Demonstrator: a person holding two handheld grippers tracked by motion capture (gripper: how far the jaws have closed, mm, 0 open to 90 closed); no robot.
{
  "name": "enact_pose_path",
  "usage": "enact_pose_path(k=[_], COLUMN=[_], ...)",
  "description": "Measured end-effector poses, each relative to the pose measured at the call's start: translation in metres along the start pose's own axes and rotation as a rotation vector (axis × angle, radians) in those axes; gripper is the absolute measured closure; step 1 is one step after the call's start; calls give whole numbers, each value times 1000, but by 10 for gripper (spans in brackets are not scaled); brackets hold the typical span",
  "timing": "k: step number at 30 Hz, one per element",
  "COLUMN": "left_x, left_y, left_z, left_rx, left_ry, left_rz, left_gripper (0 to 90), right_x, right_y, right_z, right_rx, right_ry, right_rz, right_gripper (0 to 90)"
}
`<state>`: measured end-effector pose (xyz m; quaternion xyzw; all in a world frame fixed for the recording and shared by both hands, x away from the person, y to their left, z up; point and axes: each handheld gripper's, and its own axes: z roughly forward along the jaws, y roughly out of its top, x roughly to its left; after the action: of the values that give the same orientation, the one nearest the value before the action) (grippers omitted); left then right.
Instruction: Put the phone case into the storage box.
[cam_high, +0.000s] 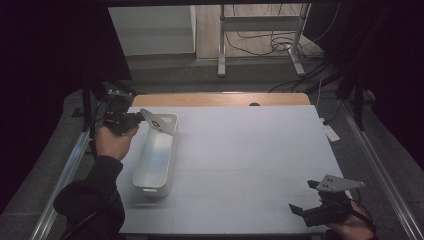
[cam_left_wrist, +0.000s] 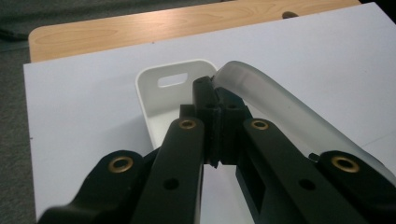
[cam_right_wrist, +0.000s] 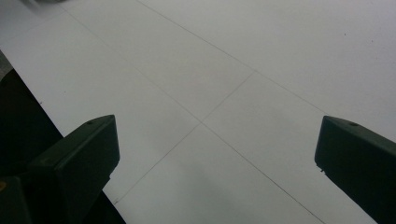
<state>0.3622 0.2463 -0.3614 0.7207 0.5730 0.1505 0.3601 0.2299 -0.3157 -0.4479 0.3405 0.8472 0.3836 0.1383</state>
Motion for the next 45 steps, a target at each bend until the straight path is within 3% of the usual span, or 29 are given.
enact_pose_path(k=[14, 32, 39, 45], left_x=[9, 13, 15, 14], left_y=[6, 2, -1, -2], left_z=[13, 48, 59, 68], left_rx=[33, 86, 107, 116], left_ry=[68, 125, 132, 163], left_rz=[-40, -104, -107, -114], left_gripper=[886, 886, 886, 886], right_x=[1, 1, 1, 1], right_y=[0, 0, 0, 0], right_z=[0, 1, 1, 1], right_rx=[11, 13, 18, 19], right_ry=[3, 15, 17, 17], right_rz=[-18, -25, -28, -30], right_gripper=[6, 8, 8, 8])
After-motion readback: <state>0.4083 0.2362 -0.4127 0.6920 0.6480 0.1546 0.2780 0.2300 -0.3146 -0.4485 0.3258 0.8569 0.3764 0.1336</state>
